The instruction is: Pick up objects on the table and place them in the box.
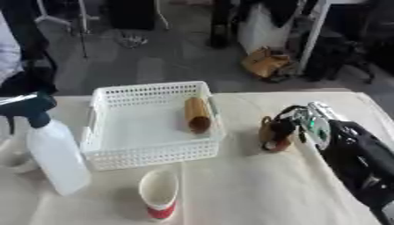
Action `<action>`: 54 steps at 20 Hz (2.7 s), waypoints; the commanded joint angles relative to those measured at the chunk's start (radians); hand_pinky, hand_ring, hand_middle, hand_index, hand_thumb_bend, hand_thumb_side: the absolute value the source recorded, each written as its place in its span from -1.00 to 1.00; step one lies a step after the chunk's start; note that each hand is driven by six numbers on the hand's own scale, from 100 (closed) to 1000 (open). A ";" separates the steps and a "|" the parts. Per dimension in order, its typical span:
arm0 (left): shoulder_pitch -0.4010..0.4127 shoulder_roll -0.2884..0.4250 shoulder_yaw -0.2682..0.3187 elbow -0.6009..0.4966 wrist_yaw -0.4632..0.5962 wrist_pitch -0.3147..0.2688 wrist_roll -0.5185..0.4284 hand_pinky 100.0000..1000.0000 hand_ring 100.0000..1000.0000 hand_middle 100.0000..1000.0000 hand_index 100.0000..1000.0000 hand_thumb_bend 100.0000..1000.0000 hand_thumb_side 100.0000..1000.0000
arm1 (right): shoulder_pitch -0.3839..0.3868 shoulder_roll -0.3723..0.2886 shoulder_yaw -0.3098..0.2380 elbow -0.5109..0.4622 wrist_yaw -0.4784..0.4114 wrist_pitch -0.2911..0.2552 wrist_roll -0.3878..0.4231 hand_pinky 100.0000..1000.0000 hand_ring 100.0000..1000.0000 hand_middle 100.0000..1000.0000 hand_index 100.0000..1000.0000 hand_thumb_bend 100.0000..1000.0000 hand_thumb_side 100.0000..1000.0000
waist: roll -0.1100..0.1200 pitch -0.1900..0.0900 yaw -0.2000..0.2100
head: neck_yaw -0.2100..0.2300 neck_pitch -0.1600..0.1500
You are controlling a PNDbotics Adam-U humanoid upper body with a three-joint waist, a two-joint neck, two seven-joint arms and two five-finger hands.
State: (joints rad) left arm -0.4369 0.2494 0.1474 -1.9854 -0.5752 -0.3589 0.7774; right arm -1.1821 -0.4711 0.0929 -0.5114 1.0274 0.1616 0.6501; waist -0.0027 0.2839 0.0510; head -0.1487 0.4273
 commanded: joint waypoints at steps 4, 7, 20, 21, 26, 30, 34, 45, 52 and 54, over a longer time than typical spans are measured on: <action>-0.005 0.008 0.002 -0.015 0.000 -0.004 0.004 0.96 0.86 0.66 0.66 -1.00 1.00 | -0.023 -0.037 0.004 -0.027 -0.014 -0.006 -0.022 -0.63 0.19 0.32 0.58 -0.42 -0.29 | 0.001 -0.020 0.000 | -0.003 -0.006; -0.005 0.008 0.003 -0.015 -0.001 -0.004 0.004 0.96 0.86 0.66 0.66 -1.00 1.00 | -0.028 -0.039 0.004 -0.030 -0.013 -0.007 -0.032 -0.68 0.13 0.23 0.49 -0.50 -0.29 | 0.000 -0.021 -0.001 | -0.002 -0.005; -0.004 0.006 0.004 -0.015 -0.002 -0.004 0.005 0.97 0.86 0.66 0.65 -1.00 1.00 | -0.041 -0.041 0.007 -0.040 0.000 -0.008 -0.092 -0.99 -0.14 -0.12 0.10 -0.79 -0.36 | -0.004 -0.025 -0.004 | -0.006 -0.005; -0.004 0.006 0.003 -0.015 -0.002 -0.004 0.005 0.97 0.86 0.66 0.65 -1.00 1.00 | -0.044 -0.041 0.008 -0.042 0.000 -0.008 -0.095 -1.00 -0.16 -0.14 0.06 -0.83 -0.35 | -0.004 -0.026 -0.004 | -0.007 -0.004; -0.003 0.006 0.003 -0.015 -0.002 -0.004 0.004 0.97 0.86 0.66 0.65 -1.00 1.00 | -0.052 -0.042 0.009 -0.052 -0.004 -0.016 -0.107 -1.00 -0.18 -0.17 0.04 -0.90 -0.33 | -0.005 -0.026 -0.005 | -0.007 -0.004; -0.004 0.006 0.003 -0.015 -0.003 -0.005 0.004 0.96 0.86 0.66 0.65 -1.00 1.00 | -0.070 -0.045 0.008 -0.069 -0.023 -0.024 -0.104 -1.00 -0.21 -0.18 0.02 -0.96 -0.29 | -0.008 -0.029 -0.006 | -0.007 -0.004; -0.004 0.008 0.003 -0.015 -0.003 -0.005 0.003 0.96 0.86 0.66 0.65 -1.00 1.00 | -0.089 -0.053 0.013 -0.093 -0.043 -0.026 -0.095 -1.00 -0.22 -0.19 0.01 -0.97 -0.27 | -0.010 -0.032 -0.006 | -0.008 -0.004; -0.002 0.016 0.000 -0.015 -0.004 -0.007 0.000 0.96 0.85 0.65 0.65 -1.00 1.00 | -0.159 -0.068 0.032 -0.150 -0.078 -0.029 -0.066 -1.00 -0.30 -0.25 -0.04 -1.00 -0.19 | -0.029 -0.044 -0.005 | 0.003 -0.006; -0.001 0.023 -0.003 -0.015 -0.005 -0.010 -0.003 0.96 0.85 0.65 0.65 -1.00 1.00 | -0.231 -0.037 0.047 -0.186 -0.077 -0.030 -0.053 -1.00 -0.32 -0.27 -0.05 -1.00 -0.15 | -0.047 -0.053 0.013 | -0.005 -0.001; 0.000 0.023 -0.004 -0.015 -0.005 -0.010 -0.004 0.96 0.85 0.65 0.65 -1.00 1.00 | -0.243 -0.029 0.048 -0.190 -0.076 -0.030 -0.053 -1.00 -0.33 -0.27 -0.05 -1.00 -0.14 | -0.050 -0.053 0.018 | -0.008 -0.001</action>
State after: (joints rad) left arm -0.4292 0.2504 0.1469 -1.9854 -0.5754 -0.3604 0.7698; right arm -1.3937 -0.4859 0.1409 -0.6770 0.9563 0.1322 0.5948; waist -0.0559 0.2543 0.0692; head -0.1533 0.4274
